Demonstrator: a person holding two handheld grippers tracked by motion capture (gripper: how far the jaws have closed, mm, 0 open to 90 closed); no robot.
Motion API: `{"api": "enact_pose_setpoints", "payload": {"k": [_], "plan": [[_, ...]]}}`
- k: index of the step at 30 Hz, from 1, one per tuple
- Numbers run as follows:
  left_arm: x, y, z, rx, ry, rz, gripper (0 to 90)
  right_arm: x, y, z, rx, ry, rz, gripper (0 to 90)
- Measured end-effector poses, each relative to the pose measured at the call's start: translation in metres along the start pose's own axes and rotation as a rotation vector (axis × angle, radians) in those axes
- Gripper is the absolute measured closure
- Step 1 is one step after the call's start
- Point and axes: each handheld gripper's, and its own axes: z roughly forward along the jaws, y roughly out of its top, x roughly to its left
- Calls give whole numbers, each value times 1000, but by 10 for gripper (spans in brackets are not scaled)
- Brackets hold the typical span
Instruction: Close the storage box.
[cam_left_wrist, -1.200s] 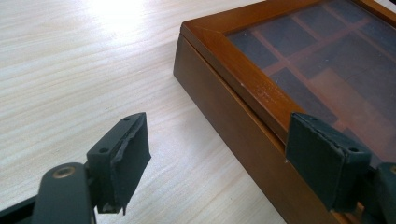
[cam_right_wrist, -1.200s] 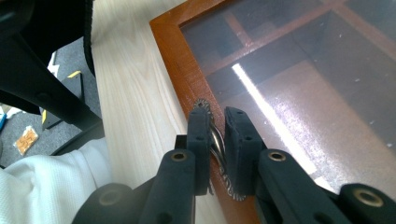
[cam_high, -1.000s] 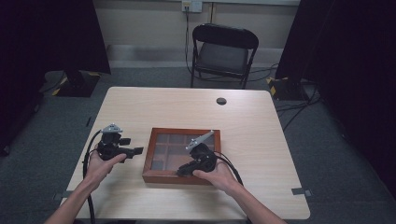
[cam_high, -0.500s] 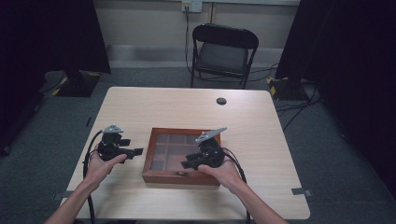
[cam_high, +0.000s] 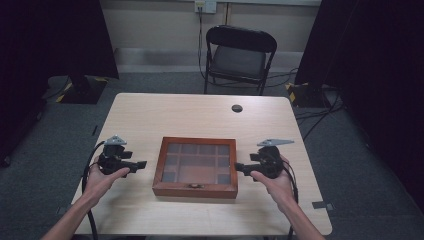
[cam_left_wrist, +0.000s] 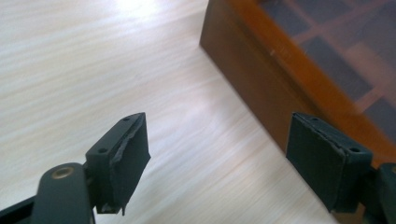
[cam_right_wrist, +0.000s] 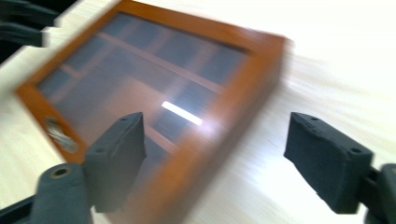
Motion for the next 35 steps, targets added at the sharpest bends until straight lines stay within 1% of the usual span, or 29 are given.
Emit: {"api": "enact_pose_setpoints", "payload": {"k": [2, 3, 4, 6, 7, 8, 9, 10, 11, 12, 13, 14, 15, 16, 17, 18, 20, 21, 22, 23, 24, 25, 26, 27, 28, 29, 31, 32, 35], "plan": [[4, -5, -1, 16, 10, -7, 198, -14, -11, -5, 15, -39, 28, 175], [7, -8, -1, 34, 16, -7, 191, -21, -16, -8, 25, -53, 39, 160], [8, -11, 0, 40, 22, -12, 186, -27, -21, -10, 33, -74, 44, 151], [11, -16, 1, 62, 40, -12, 186, -38, -31, -14, 53, -139, 64, 152], [13, -18, 2, 70, 41, -20, 186, -52, -39, -17, 58, -170, 110, 152], [14, -19, 2, 73, 44, -32, 186, -52, -39, -17, 58, -170, 110, 152], [15, -19, 3, 84, 51, -31, 184, -62, -45, -16, 76, -212, 157, 153], [16, -20, 5, 102, 61, -25, 184, -62, -45, -16, 76, -212, 157, 153], [16, -20, 8, 115, 66, -24, 184, -65, -47, -15, 92, -238, 160, 152], [16, -20, 10, 132, 90, -16, 184, -68, -48, -13, 114, -267, 153, 153], [15, -21, 13, 136, 113, -22, 183, -70, -49, -10, 127, -289, 161, 152], [16, -21, 14, 144, 121, -14, 183, -73, -51, -8, 144, -303, 163, 152], [16, -22, 16, 140, 130, -12, 183, -74, -52, -4, 169, -324, 164, 154], [16, -23, 17, 142, 142, 5, 183, -75, -53, -1, 193, -340, 158, 154], [16, -25, 19, 127, 169, 3, 181, -75, -55, 2, 207, -355, 150, 154], [16, -26, 20, 123, 188, 12, 179, -75, -56, 4, 218, -377, 142, 154], [16, -29, 24, 115, 214, 0, 176, -75, -58, 7, 224, -396, 135, 145], [16, -31, 25, 105, 223, -7, 160, -74, -59, 8, 219, -412, 132, 146], [17, -33, 27, 81, 238, -12, 134, -73, -60, 8, 215, -428, 129, 146], [17, -34, 26, 81, 234, -14, 118, -72, -61, 9, 204, -441, 133, 145], [16, -35, 27, 67, 238, -18, 108, -71, -62, 10, 190, -460, 133, 139], [16, -37, 29, 44, 239, -21, 92, -70, -63, 11, 180, -474, 125, 110], [18, -38, 29, 34, 244, -6, 61, -71, -66, 14, 154, -480, 120, 58], [19, -41, 31, 3, 243, -17, 33, -71, -68, 16, 134, -483, 116, 0], [20, -43, 31, -7, 233, -18, 0, -71, -71, 18, 119, -480, 98, 0], [21, -45, 31, -30, 225, -9, 0, -71, -71, 18, 111, -481, 100, 0], [21, -46, 31, -38, 227, -10, 0, -70, -73, 18, 91, -491, 108, 0], [20, -47, 31, -39, 229, -11, 0, -70, -76, 19, 59, -487, 97, 0], [20, -47, 31, -39, 232, -10, 0, -70, -79, 21, 11, -494, 92, 0]]}}
